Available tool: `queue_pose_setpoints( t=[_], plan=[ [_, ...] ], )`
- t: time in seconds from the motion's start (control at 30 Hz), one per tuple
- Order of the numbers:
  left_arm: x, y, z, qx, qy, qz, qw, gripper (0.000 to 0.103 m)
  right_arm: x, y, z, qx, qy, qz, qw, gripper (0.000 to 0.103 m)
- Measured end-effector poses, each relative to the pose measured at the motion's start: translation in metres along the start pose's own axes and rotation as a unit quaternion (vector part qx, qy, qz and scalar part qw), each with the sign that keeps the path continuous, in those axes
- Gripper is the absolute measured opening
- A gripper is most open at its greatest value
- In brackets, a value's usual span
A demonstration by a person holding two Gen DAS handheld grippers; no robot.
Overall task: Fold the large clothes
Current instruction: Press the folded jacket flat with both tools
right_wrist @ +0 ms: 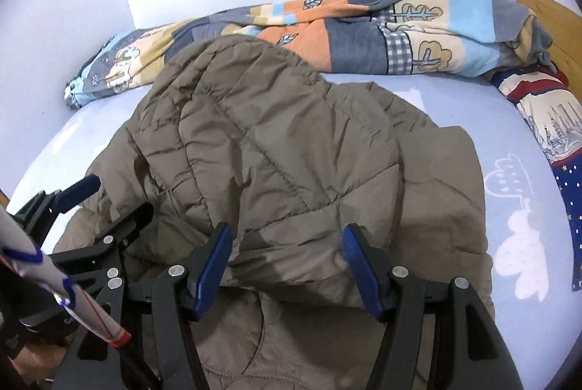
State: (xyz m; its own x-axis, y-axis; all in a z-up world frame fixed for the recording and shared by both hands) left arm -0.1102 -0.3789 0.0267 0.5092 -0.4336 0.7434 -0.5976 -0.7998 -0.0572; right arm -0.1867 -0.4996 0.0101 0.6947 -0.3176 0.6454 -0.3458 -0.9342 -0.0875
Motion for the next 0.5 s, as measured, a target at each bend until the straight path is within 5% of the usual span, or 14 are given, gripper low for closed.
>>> queue_pose_setpoints(
  t=[0.5],
  plan=[
    [-0.013, -0.001, 0.020, 0.004, -0.018, 0.001, 0.9998, 0.081, -0.021, 0.006, 0.039, -0.014, -0.033, -0.021, 0.999, 0.068]
  ],
)
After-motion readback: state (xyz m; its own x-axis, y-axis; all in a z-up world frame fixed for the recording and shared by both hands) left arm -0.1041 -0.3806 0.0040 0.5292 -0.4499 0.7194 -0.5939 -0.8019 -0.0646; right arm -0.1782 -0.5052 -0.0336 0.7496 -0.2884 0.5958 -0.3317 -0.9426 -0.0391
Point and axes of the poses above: each gripper's, at about its wrist camera, not at the fingertips, and z roughly the way its jaws point, y to its right, x to its top, the point moved 10 cm from there along z, roughly the way its jaws point, and after that the axes turned 1 degree about -z, right-handed, at the moved point
